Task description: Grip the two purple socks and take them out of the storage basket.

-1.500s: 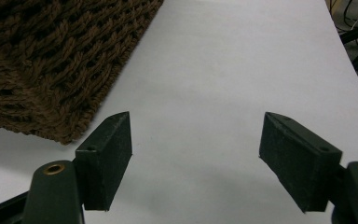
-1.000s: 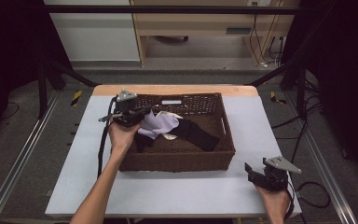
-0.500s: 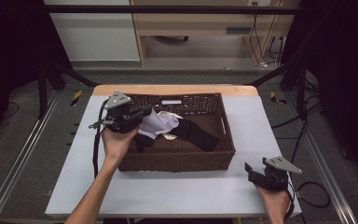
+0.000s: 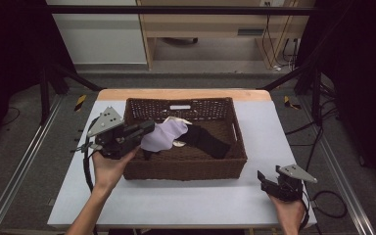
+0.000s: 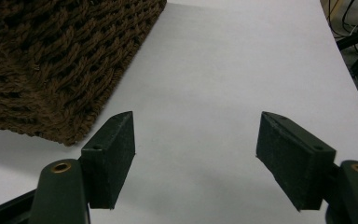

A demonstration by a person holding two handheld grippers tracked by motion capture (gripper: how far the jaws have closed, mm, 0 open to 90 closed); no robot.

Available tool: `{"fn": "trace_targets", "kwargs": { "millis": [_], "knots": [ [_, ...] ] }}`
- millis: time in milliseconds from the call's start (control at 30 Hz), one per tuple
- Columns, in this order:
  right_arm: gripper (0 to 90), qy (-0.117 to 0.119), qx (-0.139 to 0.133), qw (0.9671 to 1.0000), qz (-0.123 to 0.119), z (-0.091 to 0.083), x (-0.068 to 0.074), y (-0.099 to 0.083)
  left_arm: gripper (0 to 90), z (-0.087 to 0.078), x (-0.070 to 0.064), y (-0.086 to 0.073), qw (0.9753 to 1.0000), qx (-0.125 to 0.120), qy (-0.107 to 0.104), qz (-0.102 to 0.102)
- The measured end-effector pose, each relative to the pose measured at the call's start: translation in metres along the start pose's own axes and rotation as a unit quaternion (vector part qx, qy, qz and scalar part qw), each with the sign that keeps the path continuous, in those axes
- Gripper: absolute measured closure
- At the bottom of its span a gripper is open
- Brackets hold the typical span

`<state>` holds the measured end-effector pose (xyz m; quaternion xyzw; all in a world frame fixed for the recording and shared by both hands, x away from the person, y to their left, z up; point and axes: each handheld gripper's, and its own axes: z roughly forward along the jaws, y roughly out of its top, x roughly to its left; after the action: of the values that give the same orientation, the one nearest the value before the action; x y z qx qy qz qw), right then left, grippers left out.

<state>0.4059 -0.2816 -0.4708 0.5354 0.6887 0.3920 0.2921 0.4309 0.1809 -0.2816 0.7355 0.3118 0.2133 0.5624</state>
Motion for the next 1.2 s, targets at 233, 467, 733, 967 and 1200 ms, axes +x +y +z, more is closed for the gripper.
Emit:
{"fn": "trace_targets", "kwargs": {
  "millis": [233,467,733,967,1200],
  "knots": [
    [30.7,0.001,-0.001,1.0,-0.004,0.0,0.0,0.0,88.1,-0.021,-0.015,-0.004,0.9997,-0.012,-0.017,0.014],
    [31.1,0.0,0.0,1.0,-0.005,-0.001,0.0,-0.001,88.2,-0.039,-0.026,-0.016,0.9993,-0.013,-0.028,0.023],
    [31.4,0.0,0.001,1.0,-0.003,-0.001,0.0,-0.002,88.1,-0.051,-0.033,-0.039,0.999,0.0,-0.041,0.019],
    [31.5,0.001,0.001,1.0,-0.004,-0.001,0.0,-0.002,88.1,-0.056,-0.04,-0.067,0.9982,0.029,-0.049,0.016],
    [31.5,0.002,0.004,1.0,-0.003,-0.002,0.001,-0.002,88.1,-0.05,-0.04,-0.092,0.9963,0.064,-0.057,0.0]
  ]
}}
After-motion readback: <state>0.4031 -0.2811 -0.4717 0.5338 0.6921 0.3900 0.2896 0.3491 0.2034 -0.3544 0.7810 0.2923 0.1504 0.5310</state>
